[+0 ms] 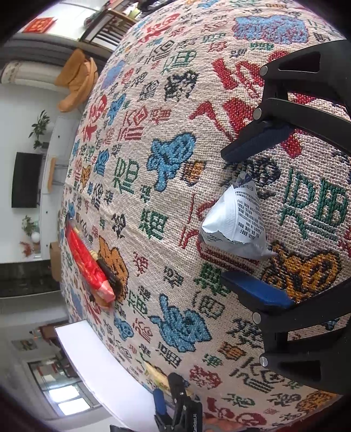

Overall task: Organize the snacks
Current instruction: 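Grasp the yellow-green snack with the left tool while the right tool lifts the foil packet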

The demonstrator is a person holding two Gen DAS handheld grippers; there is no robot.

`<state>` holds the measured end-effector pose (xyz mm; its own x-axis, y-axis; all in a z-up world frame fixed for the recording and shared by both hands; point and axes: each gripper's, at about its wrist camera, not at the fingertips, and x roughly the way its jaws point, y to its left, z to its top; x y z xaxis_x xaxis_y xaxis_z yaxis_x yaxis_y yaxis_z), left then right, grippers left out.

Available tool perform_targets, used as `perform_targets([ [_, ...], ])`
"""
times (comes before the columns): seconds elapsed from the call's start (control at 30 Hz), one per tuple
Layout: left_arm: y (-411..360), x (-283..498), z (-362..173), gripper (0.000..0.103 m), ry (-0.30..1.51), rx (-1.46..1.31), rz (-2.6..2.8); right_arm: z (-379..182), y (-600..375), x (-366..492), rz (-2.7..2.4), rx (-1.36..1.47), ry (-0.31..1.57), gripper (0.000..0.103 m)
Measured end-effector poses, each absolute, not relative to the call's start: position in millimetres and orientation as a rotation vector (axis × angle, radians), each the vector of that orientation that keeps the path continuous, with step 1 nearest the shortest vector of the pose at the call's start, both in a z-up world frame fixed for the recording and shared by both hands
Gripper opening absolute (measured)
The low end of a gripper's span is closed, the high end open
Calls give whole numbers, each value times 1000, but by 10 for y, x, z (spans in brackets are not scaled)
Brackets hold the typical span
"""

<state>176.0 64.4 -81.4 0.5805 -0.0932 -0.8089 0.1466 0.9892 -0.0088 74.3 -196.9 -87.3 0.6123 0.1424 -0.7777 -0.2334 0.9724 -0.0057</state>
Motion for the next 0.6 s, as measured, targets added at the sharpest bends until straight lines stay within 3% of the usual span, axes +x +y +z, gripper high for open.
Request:
perform_targets([
  [0.33,678,1829,-781,103,1034,99,-246,-867,-2013,738,228,-101,890,86],
  [0.53,680,1894,-710,102,1119,23,-302,-757,-2065,805,259,-50,1019,85],
  [0.6,564,1867,-729,90,1103,101,-249,-710,-2082,801,263,-30,1012,85],
])
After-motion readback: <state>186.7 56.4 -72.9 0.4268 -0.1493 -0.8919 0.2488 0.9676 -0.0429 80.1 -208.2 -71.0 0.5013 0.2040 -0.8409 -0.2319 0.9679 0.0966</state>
